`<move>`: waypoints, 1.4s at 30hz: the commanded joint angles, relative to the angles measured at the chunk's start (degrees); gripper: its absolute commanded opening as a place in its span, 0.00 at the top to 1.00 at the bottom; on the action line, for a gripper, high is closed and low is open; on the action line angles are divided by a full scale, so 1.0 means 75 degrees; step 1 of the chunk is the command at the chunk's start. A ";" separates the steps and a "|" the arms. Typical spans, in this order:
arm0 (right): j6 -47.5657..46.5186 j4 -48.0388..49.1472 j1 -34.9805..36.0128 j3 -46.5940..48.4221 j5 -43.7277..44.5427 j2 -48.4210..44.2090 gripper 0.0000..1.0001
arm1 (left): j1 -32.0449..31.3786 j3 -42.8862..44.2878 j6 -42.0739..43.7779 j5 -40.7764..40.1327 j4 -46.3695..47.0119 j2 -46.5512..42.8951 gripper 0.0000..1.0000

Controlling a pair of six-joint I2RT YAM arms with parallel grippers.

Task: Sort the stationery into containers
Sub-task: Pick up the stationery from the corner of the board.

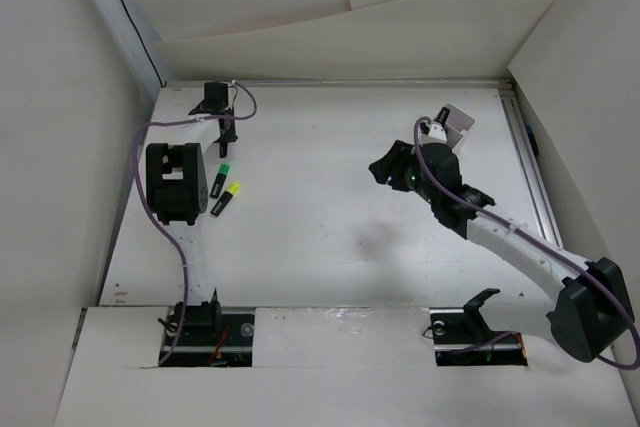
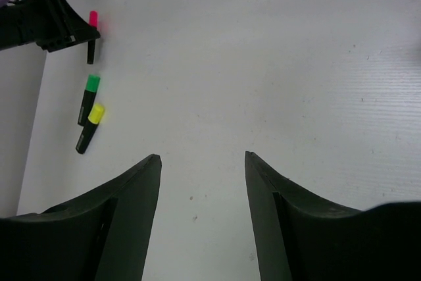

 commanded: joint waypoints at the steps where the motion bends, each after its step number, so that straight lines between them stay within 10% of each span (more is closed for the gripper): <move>1: -0.0034 0.0455 -0.0085 0.0093 -0.0179 0.0008 0.40 | -0.0277 0.0365 -0.0330 0.0206 0.0133 -0.1099 1.00; 12: -0.0104 0.0819 -0.0611 0.0022 -0.1526 0.0266 0.35 | -0.0968 0.0426 -0.1549 0.1637 0.0424 -0.2353 1.00; 28: -0.0338 0.1030 -0.0975 -0.0130 -0.2591 -0.0391 0.23 | -0.3979 -0.6123 -0.3414 0.1953 0.5523 -0.5142 1.00; 42: -0.0116 0.1170 -0.0343 0.0853 -0.3309 0.1918 0.19 | -0.4754 -0.7239 -0.3168 0.3031 0.6578 -0.5800 1.00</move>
